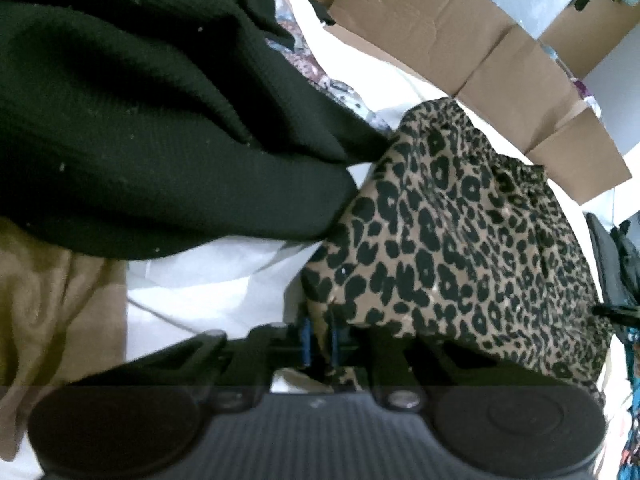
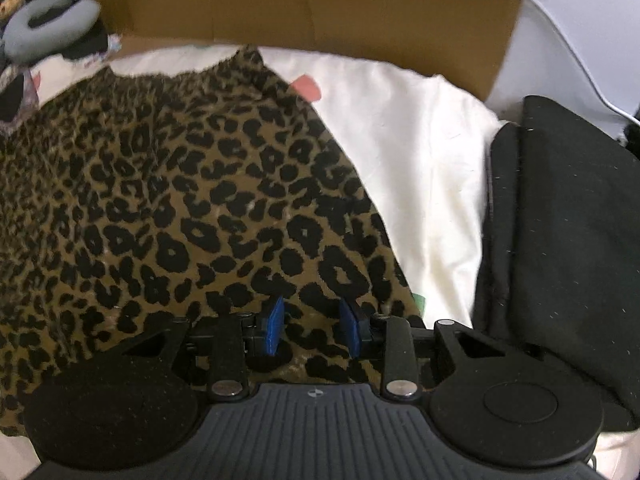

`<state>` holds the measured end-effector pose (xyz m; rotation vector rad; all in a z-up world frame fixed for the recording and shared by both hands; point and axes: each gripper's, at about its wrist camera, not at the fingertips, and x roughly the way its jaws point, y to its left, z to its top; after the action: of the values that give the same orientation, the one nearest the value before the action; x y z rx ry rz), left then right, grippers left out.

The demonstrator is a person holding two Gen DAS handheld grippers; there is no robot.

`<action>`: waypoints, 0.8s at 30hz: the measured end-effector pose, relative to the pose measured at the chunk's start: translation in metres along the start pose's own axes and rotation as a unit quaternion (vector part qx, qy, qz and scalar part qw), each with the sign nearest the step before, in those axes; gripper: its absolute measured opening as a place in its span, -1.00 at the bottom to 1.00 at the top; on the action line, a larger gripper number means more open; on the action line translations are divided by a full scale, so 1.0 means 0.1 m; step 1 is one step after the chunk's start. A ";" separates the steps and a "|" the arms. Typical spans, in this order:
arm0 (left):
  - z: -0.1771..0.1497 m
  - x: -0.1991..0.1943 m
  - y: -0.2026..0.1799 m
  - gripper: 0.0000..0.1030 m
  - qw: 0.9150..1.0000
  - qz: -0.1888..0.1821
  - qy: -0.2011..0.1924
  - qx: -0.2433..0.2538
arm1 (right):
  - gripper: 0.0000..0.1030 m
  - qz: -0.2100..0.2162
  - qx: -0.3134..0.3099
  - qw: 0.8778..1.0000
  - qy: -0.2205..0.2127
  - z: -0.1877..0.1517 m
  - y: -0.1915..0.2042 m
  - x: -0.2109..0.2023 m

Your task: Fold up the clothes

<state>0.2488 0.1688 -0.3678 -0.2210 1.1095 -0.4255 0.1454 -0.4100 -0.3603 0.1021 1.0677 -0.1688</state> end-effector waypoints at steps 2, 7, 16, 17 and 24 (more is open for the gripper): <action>0.01 -0.05 0.00 -0.89 1.000 -0.003 0.000 0.000 | -0.32 -0.014 -0.010 1.000 0.008 0.00 -0.01 0.08; 0.07 -0.17 -0.03 -0.92 1.000 -0.010 -0.002 0.003 | -0.57 -0.040 -0.016 0.999 0.016 0.00 -0.10 0.14; 0.22 -0.49 -0.17 -0.93 0.999 -0.031 -0.010 -0.010 | -0.59 -0.053 0.022 0.998 0.005 -0.01 -0.23 -0.02; 0.24 -0.53 -0.19 -0.93 0.999 -0.034 -0.010 -0.014 | -0.59 -0.047 0.027 0.999 -0.001 -0.01 -0.25 -0.07; 0.39 -0.74 -0.46 -0.94 0.998 -0.058 -0.003 -0.022 | -0.51 -0.001 0.057 0.997 -0.042 -0.01 -0.20 -0.39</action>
<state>0.2463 0.1583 -0.2728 -0.3266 1.1033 -0.5047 0.1227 -0.4257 -0.3264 0.1956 0.9735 -0.2339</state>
